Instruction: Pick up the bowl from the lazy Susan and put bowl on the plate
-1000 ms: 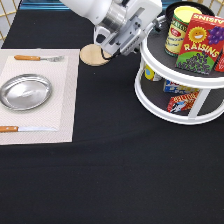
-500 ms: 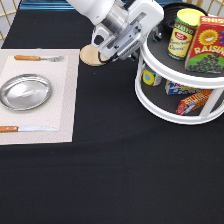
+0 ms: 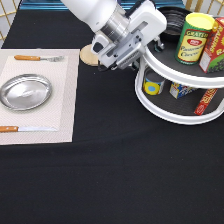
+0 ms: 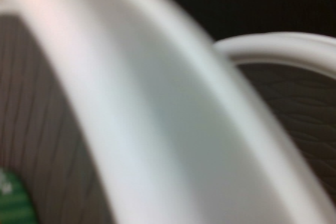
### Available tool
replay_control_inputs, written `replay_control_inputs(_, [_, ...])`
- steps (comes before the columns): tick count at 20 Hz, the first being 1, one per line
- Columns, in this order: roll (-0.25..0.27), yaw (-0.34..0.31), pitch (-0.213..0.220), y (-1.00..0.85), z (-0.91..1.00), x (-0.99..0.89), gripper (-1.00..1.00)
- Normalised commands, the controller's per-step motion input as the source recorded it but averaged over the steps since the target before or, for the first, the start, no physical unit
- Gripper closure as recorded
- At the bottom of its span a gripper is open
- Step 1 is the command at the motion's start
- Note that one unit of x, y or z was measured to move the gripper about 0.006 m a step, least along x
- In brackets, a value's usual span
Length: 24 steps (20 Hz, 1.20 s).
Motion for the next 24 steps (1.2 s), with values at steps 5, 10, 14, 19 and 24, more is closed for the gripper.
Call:
replay_control_inputs(5, [-0.043, 0.0, 0.073, 0.12, 0.39, 0.32, -1.0])
replay_control_inputs(10, [-0.007, 0.001, -0.055, -0.2, 0.91, -0.01, -1.0])
replay_control_inputs(14, [-0.004, 0.036, -0.166, -0.03, 0.94, -0.28, -1.0])
replay_control_inputs(19, [0.0, 0.014, -0.154, 0.01, 0.61, -0.64, -1.0])
replay_control_inputs(24, [-0.006, 0.022, -0.176, 0.16, 0.47, -0.88, -1.0])
